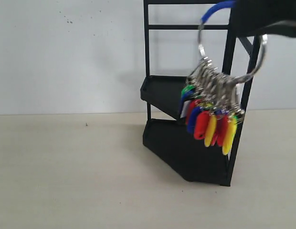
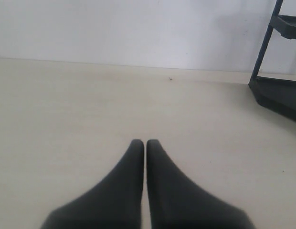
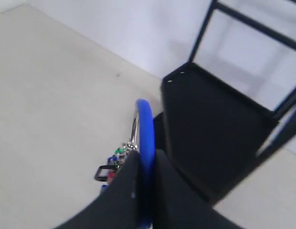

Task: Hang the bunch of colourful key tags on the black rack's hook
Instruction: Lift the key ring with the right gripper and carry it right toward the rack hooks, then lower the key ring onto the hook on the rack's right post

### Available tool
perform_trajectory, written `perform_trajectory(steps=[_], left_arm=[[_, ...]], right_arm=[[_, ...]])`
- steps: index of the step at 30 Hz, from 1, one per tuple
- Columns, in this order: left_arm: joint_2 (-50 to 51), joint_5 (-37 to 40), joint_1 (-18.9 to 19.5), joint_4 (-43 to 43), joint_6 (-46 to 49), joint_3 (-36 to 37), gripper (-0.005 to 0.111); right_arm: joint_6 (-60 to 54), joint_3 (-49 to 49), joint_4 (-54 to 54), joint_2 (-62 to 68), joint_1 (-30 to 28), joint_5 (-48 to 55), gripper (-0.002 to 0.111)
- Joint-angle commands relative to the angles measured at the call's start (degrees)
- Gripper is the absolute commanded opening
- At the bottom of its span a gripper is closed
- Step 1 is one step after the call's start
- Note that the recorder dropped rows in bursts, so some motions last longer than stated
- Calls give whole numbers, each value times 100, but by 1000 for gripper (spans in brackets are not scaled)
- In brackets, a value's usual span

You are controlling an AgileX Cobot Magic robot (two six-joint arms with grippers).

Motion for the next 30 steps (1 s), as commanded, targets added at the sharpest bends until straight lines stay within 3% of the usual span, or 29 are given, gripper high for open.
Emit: perform_trajectory(steps=[1, 25, 30], left_arm=[[-12, -43, -4, 28, 20, 16, 4], [-12, -43, -4, 28, 20, 16, 4], [-12, -43, -4, 28, 20, 16, 4]], right_arm=[[653, -13, -1290, -302, 3, 659, 0], [2991, -13, -4883, -128, -7, 989, 0], [3364, -13, -4988, 31, -949, 521, 0]])
